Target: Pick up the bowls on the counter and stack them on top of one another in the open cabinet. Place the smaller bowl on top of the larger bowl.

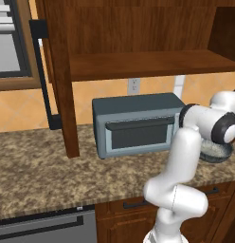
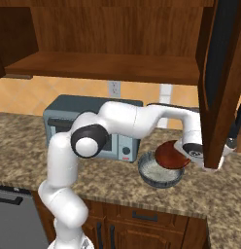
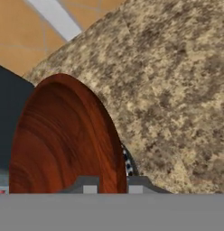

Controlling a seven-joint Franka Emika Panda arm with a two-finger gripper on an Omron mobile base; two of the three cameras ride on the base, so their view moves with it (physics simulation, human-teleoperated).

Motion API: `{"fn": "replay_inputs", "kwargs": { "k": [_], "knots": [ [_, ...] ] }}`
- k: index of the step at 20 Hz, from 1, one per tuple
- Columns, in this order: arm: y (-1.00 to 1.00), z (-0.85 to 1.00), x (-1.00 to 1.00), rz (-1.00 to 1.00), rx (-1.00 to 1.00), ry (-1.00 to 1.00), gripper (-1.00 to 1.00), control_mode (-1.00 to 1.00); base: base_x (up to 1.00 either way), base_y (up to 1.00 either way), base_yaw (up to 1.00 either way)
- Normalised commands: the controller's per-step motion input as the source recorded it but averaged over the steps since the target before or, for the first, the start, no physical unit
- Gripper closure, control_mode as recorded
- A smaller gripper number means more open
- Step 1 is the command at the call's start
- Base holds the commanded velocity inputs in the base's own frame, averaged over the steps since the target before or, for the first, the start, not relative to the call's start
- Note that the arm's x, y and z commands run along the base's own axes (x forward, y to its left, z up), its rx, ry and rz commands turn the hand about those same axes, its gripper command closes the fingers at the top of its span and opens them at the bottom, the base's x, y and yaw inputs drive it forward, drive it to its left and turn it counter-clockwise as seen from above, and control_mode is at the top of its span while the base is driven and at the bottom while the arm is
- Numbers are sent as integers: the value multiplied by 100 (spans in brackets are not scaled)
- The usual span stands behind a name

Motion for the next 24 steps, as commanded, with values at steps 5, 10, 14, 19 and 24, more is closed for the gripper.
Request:
{"fn": "replay_inputs", "kwargs": {
  "k": [5, 10, 14, 19, 24],
  "knots": [
    [53, -34, -14, 6, -13, 15, 100, -100, 0, 0, 0],
    [52, -11, 11, 1, -11, 5, 100, -100, 0, 0, 0],
    [18, -6, 22, 0, -3, 0, -100, -100, 0, 0, 0],
    [1, 0, 8, 0, 0, 0, -100, -100, 0, 0, 0],
    [-39, 69, -39, -10, 1, 0, -100, -100, 0, 0, 0]
  ]
}}
